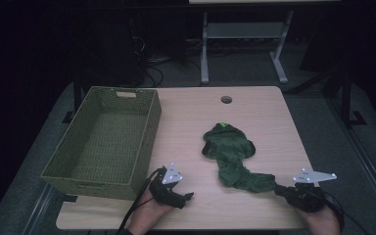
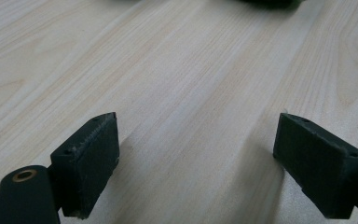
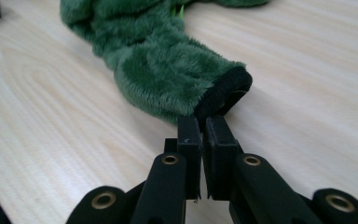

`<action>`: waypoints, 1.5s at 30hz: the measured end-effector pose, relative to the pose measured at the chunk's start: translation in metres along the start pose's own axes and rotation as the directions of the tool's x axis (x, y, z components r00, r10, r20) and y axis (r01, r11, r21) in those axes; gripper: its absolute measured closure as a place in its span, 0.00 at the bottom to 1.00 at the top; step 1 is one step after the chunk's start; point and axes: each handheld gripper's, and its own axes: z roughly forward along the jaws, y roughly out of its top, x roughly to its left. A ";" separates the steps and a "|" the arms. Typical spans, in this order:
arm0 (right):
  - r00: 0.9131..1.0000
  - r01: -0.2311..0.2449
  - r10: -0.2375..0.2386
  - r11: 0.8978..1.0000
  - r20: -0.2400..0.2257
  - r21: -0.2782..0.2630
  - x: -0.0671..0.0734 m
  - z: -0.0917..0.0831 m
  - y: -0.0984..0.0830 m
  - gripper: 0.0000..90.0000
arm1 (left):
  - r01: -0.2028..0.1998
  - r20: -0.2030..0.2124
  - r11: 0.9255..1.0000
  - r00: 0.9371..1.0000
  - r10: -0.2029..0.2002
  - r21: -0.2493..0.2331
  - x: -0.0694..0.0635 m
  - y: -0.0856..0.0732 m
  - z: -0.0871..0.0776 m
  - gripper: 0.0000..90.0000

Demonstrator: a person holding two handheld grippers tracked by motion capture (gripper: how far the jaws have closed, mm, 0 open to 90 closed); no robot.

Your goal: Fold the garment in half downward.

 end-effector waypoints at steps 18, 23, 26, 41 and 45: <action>0.985 0.147 -0.157 0.981 -0.074 -0.125 0.012 -0.006 0.057 0.96 | 0.001 -0.002 1.000 1.000 -0.001 -0.001 0.000 0.000 0.000 0.15; 0.974 0.190 -0.204 0.972 -0.096 -0.139 0.020 -0.003 0.069 0.95 | -0.001 -0.002 1.000 1.000 0.001 0.001 0.000 0.000 0.000 0.15; 0.963 0.222 -0.240 0.964 -0.120 -0.144 0.026 0.002 0.077 0.95 | 0.006 -0.002 1.000 1.000 -0.006 -0.005 0.000 0.000 0.001 0.15; 0.918 0.285 -0.310 0.949 -0.249 -0.131 0.049 0.051 0.115 0.85 | 0.004 -0.002 1.000 1.000 -0.004 -0.002 0.000 0.000 0.001 0.15; 0.925 0.264 -0.297 0.951 -0.237 -0.160 0.046 0.052 0.123 0.86 | -0.003 -0.005 1.000 1.000 0.003 -0.001 0.000 0.001 0.001 0.15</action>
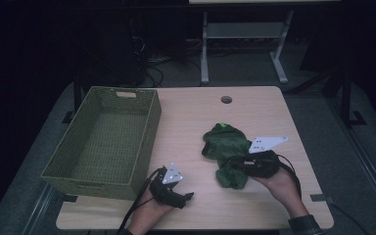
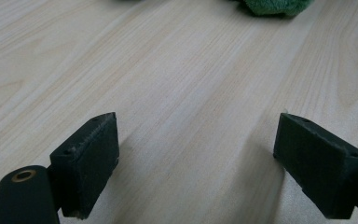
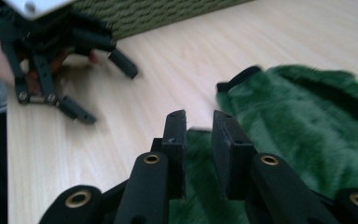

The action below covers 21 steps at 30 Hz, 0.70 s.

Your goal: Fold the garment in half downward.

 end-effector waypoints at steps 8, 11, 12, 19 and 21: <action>0.995 -0.089 0.084 0.993 0.055 0.084 -0.014 0.015 -0.011 1.00 | -0.003 0.001 1.000 1.000 0.003 0.003 0.000 0.000 0.000 0.15; 0.996 -0.082 0.079 0.987 0.029 0.137 -0.014 0.030 -0.020 1.00 | -0.002 0.001 1.000 1.000 0.002 0.003 0.000 0.000 0.000 0.15; 0.996 -0.085 0.083 0.984 0.020 0.159 -0.013 0.033 -0.021 1.00 | -0.002 0.001 1.000 1.000 0.002 0.003 0.000 0.000 0.000 0.15; 0.992 -0.121 0.122 0.963 0.012 0.243 -0.010 0.048 -0.031 1.00 | 0.002 0.003 1.000 1.000 -0.002 0.003 0.000 0.000 0.000 0.15; 0.991 -0.132 0.134 0.961 0.009 0.242 -0.010 0.050 -0.033 1.00 | 0.002 0.003 1.000 1.000 -0.002 0.003 0.000 0.000 0.000 0.15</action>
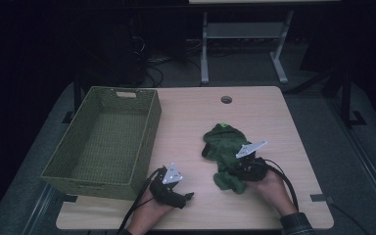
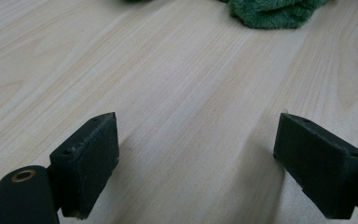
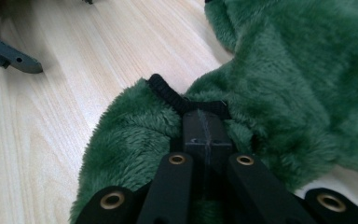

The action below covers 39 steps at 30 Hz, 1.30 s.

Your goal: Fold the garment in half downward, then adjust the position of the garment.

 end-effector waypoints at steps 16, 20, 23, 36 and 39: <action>1.000 -0.003 0.005 0.994 0.018 -0.106 -0.004 -0.026 0.004 0.70 | -0.006 0.002 1.000 1.000 0.006 0.001 0.001 0.001 0.000 0.15; 0.999 -0.009 0.013 0.992 0.031 -0.122 -0.004 -0.031 0.007 0.62 | 0.003 0.004 1.000 1.000 -0.003 0.015 0.003 0.004 0.001 0.15; 0.999 -0.017 0.023 0.990 0.043 -0.140 -0.005 -0.036 0.009 0.58 | 0.007 0.009 1.000 1.000 -0.007 0.020 0.005 0.008 0.002 0.15; 0.995 -0.022 0.040 0.982 0.094 -0.189 -0.022 -0.052 0.018 0.52 | 0.010 0.041 1.000 0.999 -0.010 -0.002 0.022 0.045 0.007 0.23; 0.993 -0.038 0.057 0.982 0.101 -0.183 -0.028 -0.051 0.022 0.52 | 0.014 0.050 1.000 0.999 -0.013 -0.019 0.030 0.057 0.010 0.29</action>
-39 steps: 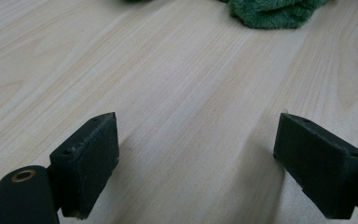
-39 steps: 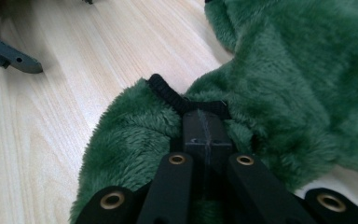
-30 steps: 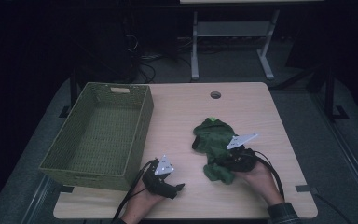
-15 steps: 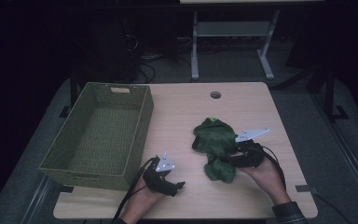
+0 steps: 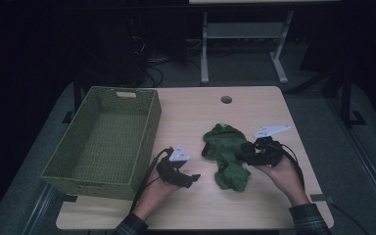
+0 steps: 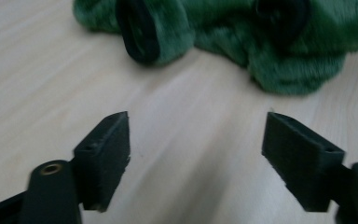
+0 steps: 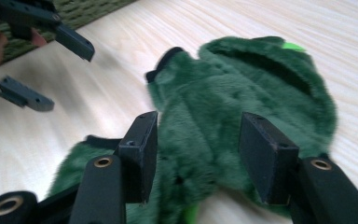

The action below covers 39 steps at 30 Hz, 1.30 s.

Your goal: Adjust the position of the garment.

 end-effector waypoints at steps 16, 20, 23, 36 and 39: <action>0.998 -0.037 0.039 0.999 0.051 -0.036 -0.048 0.014 0.025 0.51 | 0.008 -0.013 0.999 1.000 -0.008 -0.035 0.047 0.051 0.033 0.51; 0.996 -0.043 0.046 0.998 0.074 -0.042 -0.058 0.024 0.028 0.53 | 0.018 -0.023 0.999 1.000 -0.019 -0.035 0.060 0.060 0.044 0.52; 0.994 -0.056 0.057 0.998 0.095 -0.008 -0.068 0.034 0.028 0.53 | 0.021 -0.028 0.999 0.999 -0.022 -0.025 0.069 0.065 0.055 0.53; 0.991 -0.109 0.102 0.990 0.084 0.092 -0.096 0.075 0.011 0.64 | 0.055 -0.014 0.998 0.998 -0.055 0.022 0.086 0.072 0.099 0.64; 0.991 -0.109 0.101 0.988 0.083 0.105 -0.097 0.078 0.009 0.68 | 0.058 -0.022 0.998 0.998 -0.057 0.037 0.089 0.071 0.104 0.71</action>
